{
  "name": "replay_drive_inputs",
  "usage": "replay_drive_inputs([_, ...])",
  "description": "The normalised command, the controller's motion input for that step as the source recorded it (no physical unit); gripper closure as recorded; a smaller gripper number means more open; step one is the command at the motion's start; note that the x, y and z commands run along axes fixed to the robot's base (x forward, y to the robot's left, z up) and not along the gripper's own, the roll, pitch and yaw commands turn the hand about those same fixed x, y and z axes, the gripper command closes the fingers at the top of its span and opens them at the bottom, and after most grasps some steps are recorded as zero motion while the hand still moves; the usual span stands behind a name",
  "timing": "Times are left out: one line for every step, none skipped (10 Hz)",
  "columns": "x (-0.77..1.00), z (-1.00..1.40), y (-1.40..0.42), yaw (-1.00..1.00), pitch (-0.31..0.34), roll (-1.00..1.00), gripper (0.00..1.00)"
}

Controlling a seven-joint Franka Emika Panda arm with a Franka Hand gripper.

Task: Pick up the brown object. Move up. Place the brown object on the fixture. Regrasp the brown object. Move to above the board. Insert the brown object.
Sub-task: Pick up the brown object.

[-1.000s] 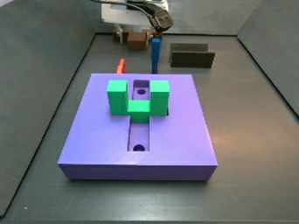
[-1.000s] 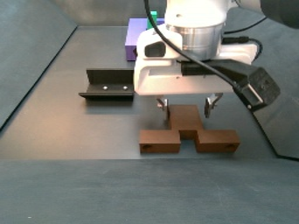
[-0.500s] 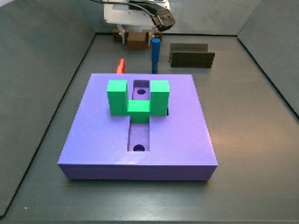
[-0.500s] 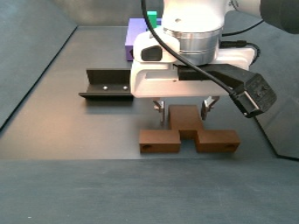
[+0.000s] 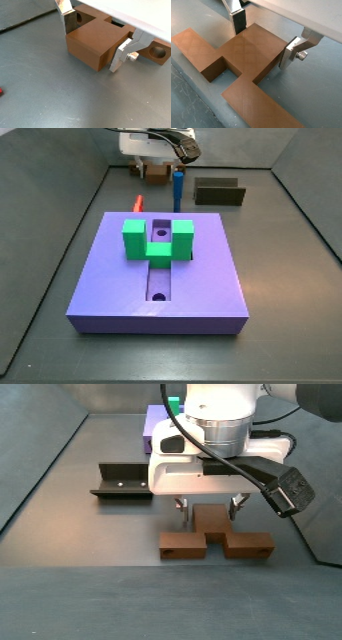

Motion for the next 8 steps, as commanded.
replay_drive_inputs([0.0,0.0,-0.08,0.0,-0.04,-0.15,0.0])
replay_drive_inputs([0.0,0.0,-0.07,0.0,-0.031,-0.13,0.0])
replay_drive_inputs([0.0,-0.04,-0.01,0.0,-0.036,-0.12,0.0])
replay_drive_inputs([-0.07,-0.03,0.0,0.0,-0.04,-0.11,0.0])
replay_drive_inputs([-0.1,-0.06,0.04,0.0,-0.053,-0.08,0.0])
replay_drive_inputs([-0.09,-0.09,0.0,0.0,-0.033,-0.01,0.0])
replay_drive_inputs([0.0,0.0,0.0,0.0,0.0,-0.01,0.0])
replay_drive_inputs([0.0,0.0,0.0,0.0,0.0,0.0,0.0])
